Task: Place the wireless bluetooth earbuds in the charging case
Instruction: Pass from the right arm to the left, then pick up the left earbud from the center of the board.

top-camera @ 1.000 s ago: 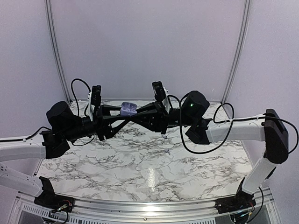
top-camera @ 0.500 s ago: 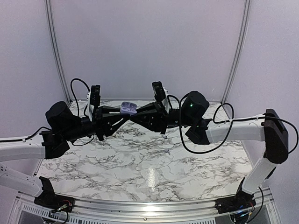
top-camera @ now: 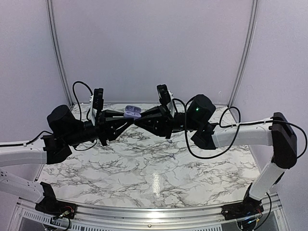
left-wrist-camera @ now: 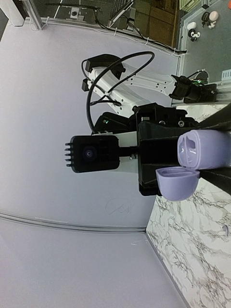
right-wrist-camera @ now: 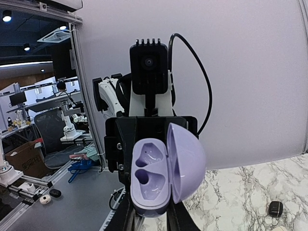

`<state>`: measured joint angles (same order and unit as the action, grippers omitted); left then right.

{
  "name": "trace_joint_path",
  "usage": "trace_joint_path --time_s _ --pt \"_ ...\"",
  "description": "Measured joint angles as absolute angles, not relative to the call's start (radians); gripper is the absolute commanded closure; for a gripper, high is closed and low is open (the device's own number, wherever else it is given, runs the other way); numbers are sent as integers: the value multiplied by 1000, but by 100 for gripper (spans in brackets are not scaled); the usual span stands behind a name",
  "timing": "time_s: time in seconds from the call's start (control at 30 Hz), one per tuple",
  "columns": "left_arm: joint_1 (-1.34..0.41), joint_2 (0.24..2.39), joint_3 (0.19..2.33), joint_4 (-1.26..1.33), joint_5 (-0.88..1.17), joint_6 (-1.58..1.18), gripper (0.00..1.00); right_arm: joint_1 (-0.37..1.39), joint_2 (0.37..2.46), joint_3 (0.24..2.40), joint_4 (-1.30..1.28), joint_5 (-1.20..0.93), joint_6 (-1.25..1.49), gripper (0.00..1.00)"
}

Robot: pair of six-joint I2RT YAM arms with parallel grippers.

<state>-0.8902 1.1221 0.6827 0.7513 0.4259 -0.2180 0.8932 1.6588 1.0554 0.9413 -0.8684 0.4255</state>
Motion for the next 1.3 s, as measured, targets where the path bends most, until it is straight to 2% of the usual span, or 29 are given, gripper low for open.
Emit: trace_joint_path --time_s 0.1,0.17,0.2,0.33,0.5,0.6,0.73,0.87,0.93,1.1,1.3 --pt "-890 1122 682 752 427 -216 94 892 1659 1054 943 -871 435 78" --pt "-890 1122 678 751 426 -215 95 890 1659 1048 945 -871 440 57" --pt "-891 1121 674 751 426 -213 95 889 1659 1042 947 -874 446 51" --pt "-889 1100 646 750 426 -202 95 846 1644 1000 965 -892 453 35" --pt "-889 1066 620 748 424 -184 95 755 1553 936 856 -893 410 25" --pt "-889 1049 598 735 417 -171 96 723 1451 935 623 -820 268 3" --pt "-889 1027 563 713 401 -154 96 662 1347 928 396 -689 143 2" --pt "-889 1006 546 683 382 -141 96 580 1322 951 144 -553 20 16" --pt "-889 1001 545 673 376 -133 96 565 1370 1005 -16 -487 -38 21" --pt "-889 999 545 646 364 -119 96 570 1568 1179 -342 -362 -128 25" --pt "-889 999 545 622 353 -111 96 627 1727 1283 -587 -240 -170 32"
